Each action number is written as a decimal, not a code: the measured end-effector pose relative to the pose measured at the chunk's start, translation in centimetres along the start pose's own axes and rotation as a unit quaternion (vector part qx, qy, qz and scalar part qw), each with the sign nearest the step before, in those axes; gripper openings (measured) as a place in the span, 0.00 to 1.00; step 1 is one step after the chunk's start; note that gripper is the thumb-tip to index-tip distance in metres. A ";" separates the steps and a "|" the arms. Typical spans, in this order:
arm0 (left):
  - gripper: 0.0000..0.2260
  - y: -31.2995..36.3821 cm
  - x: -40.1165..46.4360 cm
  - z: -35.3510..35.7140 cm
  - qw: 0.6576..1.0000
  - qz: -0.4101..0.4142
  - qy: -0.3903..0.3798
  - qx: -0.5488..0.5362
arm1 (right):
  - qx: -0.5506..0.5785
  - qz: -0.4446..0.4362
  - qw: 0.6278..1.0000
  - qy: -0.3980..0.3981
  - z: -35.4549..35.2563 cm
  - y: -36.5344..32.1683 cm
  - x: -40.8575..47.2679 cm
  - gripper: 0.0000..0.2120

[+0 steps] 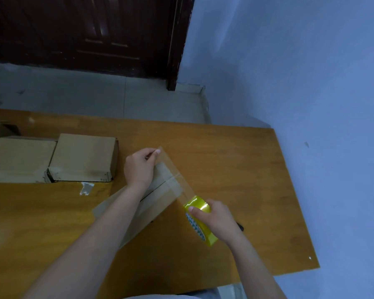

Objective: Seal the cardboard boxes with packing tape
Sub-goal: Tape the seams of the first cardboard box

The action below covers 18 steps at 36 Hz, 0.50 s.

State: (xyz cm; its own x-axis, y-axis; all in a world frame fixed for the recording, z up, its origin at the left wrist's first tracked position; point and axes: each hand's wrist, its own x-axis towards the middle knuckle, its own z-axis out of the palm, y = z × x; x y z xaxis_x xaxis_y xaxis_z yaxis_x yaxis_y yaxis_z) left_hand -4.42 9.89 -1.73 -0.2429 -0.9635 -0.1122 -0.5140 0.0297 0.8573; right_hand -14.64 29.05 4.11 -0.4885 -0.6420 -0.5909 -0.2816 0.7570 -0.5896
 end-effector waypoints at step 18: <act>0.11 0.5 3.1 -0.2 0.946 -0.256 -0.193 0.043 | 0.018 0.016 1.000 -0.016 2.9 1.2 3.2 0.34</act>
State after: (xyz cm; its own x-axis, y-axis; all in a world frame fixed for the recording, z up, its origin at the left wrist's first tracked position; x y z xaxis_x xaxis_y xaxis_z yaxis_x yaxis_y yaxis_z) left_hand -5.26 6.87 -1.52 -0.2166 -0.6895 -0.6912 -0.7069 -0.3776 0.5981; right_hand -14.16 27.53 -0.10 -0.4695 -0.6222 -0.6264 -0.2370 0.7722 -0.5895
